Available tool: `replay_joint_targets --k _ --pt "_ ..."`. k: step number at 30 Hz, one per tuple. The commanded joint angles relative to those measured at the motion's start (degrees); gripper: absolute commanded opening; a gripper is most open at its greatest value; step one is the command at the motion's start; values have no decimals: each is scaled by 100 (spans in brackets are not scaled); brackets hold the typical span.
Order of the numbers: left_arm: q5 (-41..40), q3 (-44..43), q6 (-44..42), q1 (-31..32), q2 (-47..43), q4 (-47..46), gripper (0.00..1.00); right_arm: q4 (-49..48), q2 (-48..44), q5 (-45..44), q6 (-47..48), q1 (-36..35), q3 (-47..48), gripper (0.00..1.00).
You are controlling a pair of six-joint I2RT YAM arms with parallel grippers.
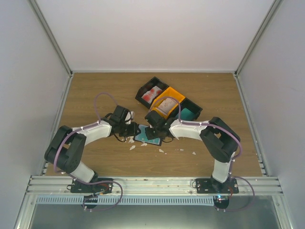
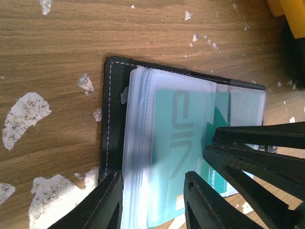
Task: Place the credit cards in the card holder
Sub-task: Turn over the card slot in the card holder.
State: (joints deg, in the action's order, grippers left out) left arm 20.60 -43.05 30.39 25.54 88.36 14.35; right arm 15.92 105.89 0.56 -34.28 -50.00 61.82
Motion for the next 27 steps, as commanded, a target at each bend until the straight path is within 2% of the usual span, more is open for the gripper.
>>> replay_joint_targets --k 1,8,17,24,27 --pt "196 75 -79 -49 126 -290 39 238 163 -20 95 -72 180 15" --pt "509 77 -117 -49 240 -383 38 375 301 -47 124 -72 172 7" --pt "686 77 -121 -48 249 -427 31 367 342 -47 123 -72 163 4" --pt "-36 86 -56 -45 -67 -194 42 366 336 -46 115 -72 155 3" --pt "-33 86 -62 -44 -203 -191 35 363 331 -47 115 -71 157 3"
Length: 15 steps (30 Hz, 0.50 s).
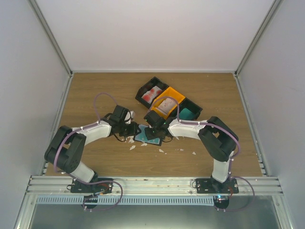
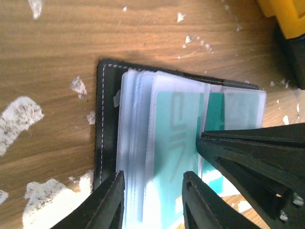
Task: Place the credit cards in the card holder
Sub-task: Turn over the card slot in the card holder.
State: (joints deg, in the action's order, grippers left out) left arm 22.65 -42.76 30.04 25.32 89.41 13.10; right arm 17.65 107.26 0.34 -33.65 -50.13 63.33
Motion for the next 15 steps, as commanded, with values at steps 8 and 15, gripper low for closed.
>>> replay_joint_targets --k 8,15 --pt "63 61 -99 -27 -63 -183 20 195 206 -25 70 -59 13 3" --pt "299 57 -151 -18 129 -241 25 188 232 -25 69 -60 13 3"
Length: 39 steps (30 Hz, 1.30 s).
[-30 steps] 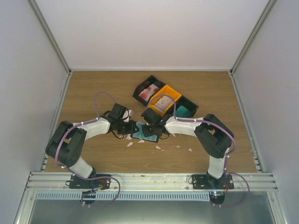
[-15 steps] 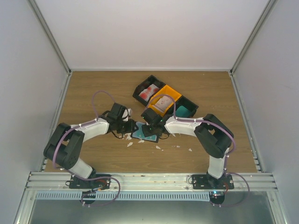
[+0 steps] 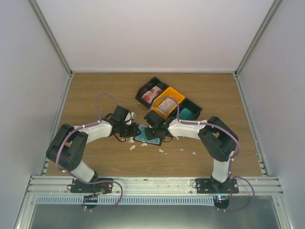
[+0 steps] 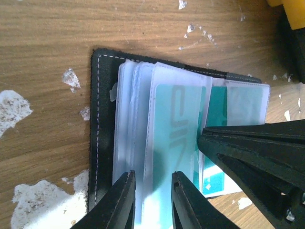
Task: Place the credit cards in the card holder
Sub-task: Turn over the card slot in the card holder.
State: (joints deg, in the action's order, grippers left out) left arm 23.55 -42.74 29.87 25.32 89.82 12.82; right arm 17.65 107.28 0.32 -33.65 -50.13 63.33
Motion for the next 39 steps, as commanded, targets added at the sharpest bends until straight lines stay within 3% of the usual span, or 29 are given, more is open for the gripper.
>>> replay_joint_targets --k 1,18,25,32,39 --pt "251 55 -150 -14 107 -213 25 185 230 -19 76 -59 13 3" --pt "883 69 -253 74 40 -459 22 -112 -177 -80 26 -58 -137 4" --pt "1039 43 -228 212 116 -574 29 -228 -1025 -747 -136 -54 -378 24" --pt "1117 -100 -204 411 203 -624 35 -183 -1939 -1276 -270 -9 -836 27" --pt "1155 -339 -185 763 403 -664 47 -45 -2544 -1580 -395 140 -1177 28"
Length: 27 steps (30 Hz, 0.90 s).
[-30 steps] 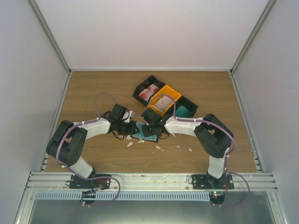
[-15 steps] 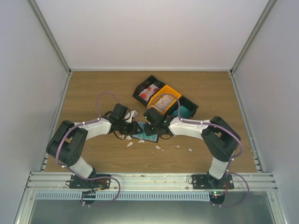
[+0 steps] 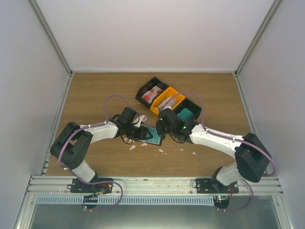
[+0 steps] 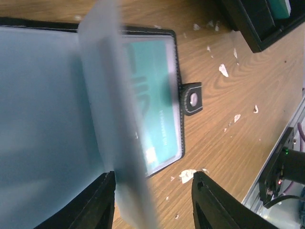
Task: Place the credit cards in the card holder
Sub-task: Turn over the card slot in the card holder.
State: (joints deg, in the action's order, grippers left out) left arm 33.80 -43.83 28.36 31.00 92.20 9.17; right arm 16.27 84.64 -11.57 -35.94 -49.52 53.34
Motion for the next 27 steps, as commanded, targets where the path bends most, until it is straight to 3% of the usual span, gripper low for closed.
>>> replay_joint_targets --k 1,7,14,22,27 --pt "129 -269 -33 247 210 -308 49 107 -331 -403 -174 89 -218 28" --pt "33 -385 20 421 400 -329 56 176 -618 -440 -274 150 -410 29" --pt "-266 -396 83 424 -37 -286 63 367 -1052 -453 -97 293 -391 30" --pt "-1439 -181 316 408 -913 -180 52 430 -1358 -148 484 662 -235 33" --pt "-2091 0 492 236 -1496 -135 58 588 -1342 67 948 1175 -35 40"
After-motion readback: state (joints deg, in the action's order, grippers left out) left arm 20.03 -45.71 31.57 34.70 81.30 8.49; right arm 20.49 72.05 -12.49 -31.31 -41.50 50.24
